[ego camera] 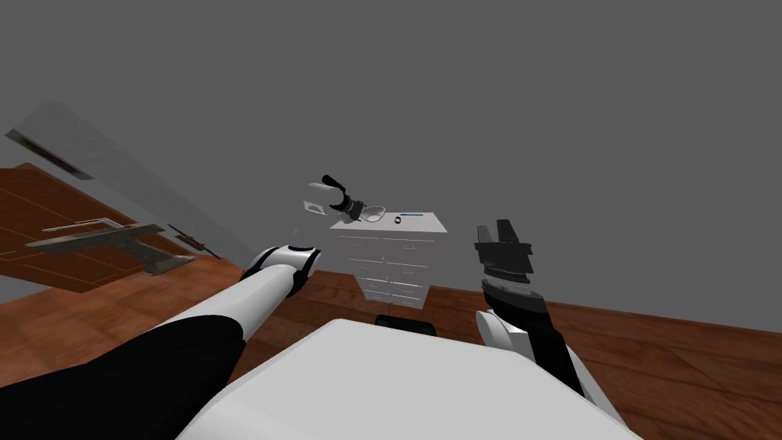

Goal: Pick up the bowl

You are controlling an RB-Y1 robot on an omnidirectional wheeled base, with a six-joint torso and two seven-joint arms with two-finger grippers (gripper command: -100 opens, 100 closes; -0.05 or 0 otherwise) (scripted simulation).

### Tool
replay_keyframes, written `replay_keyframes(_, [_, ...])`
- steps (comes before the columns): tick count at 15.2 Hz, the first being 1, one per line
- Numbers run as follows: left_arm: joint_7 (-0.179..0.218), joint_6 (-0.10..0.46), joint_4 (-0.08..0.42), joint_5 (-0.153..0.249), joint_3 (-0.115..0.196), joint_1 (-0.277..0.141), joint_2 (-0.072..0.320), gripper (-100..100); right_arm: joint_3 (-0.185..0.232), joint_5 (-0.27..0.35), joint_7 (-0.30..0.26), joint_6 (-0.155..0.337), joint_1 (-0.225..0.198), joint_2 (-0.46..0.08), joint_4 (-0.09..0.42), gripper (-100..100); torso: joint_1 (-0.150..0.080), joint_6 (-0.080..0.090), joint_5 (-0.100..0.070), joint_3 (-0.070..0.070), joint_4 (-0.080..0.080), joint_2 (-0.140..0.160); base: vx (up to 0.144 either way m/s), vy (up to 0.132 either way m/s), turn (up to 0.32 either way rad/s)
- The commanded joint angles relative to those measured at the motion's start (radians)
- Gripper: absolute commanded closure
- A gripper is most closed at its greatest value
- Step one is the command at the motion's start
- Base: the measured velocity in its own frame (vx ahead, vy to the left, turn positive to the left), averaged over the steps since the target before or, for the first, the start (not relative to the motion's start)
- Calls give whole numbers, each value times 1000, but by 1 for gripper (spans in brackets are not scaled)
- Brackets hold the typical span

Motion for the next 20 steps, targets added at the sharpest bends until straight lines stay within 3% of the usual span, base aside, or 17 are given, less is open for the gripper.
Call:
replay_keyframes(1, [3, 50, 19, 20, 0, -29, 9, -100, 0, 0, 0, 0, 0, 0, 0, 0, 0, 0, 0, 0, 0, 0, 26, -39, 2])
replay_keyframes(17, [9, 364, 83, 81, -4, -125, 33, -100, 0, 0, 0, 0, 0, 0, 0, 0, 1, 0, 0, 0, 0, 0, 25, -29, 0])
replay_keyframes(19, [10, 389, 85, 83, -4, -129, 34, -100, 0, 0, 0, 0, 0, 0, 0, 0, 1, 0, 0, 0, 0, 0, 15, -14, -1])
replay_keyframes(20, [8, 366, 87, 81, -5, -129, 34, -100, 0, 0, 0, 0, 0, 0, 0, 0, 2, 0, 0, 0, 0, 1, 7, -7, 1])
